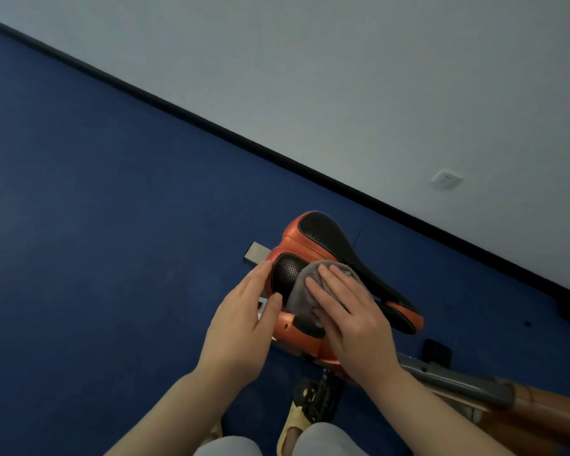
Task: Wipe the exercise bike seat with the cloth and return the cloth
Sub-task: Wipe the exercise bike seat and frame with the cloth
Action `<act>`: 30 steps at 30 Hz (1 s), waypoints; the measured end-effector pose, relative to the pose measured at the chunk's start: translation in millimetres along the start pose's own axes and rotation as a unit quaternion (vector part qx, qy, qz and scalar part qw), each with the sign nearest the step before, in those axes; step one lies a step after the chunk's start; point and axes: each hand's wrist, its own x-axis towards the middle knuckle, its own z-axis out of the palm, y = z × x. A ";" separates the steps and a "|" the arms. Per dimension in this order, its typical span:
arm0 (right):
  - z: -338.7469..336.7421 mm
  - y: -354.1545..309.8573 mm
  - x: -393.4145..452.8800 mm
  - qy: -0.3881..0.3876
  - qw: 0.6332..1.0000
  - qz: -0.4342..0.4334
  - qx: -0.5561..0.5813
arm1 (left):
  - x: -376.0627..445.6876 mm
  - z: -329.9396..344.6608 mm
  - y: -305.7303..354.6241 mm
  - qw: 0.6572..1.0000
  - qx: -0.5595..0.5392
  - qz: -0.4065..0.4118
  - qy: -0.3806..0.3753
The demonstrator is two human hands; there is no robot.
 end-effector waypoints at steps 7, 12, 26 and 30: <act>16.2 -31.9 14.9 0.011 1.000 0.014 0.019 | 4.4 7.8 -0.4 1.000 -0.012 0.023 -0.009; 12.1 -15.5 -7.8 0.070 0.992 0.108 0.003 | 10.4 11.1 -1.5 0.991 0.078 0.107 -0.023; 6.3 3.9 -50.6 0.126 0.962 0.235 -0.052 | 26.2 33.8 -6.6 0.960 0.223 0.165 -0.030; 22.7 -29.6 -15.9 0.089 0.981 0.173 -0.007 | 28.5 41.5 -9.9 0.962 0.220 0.160 -0.019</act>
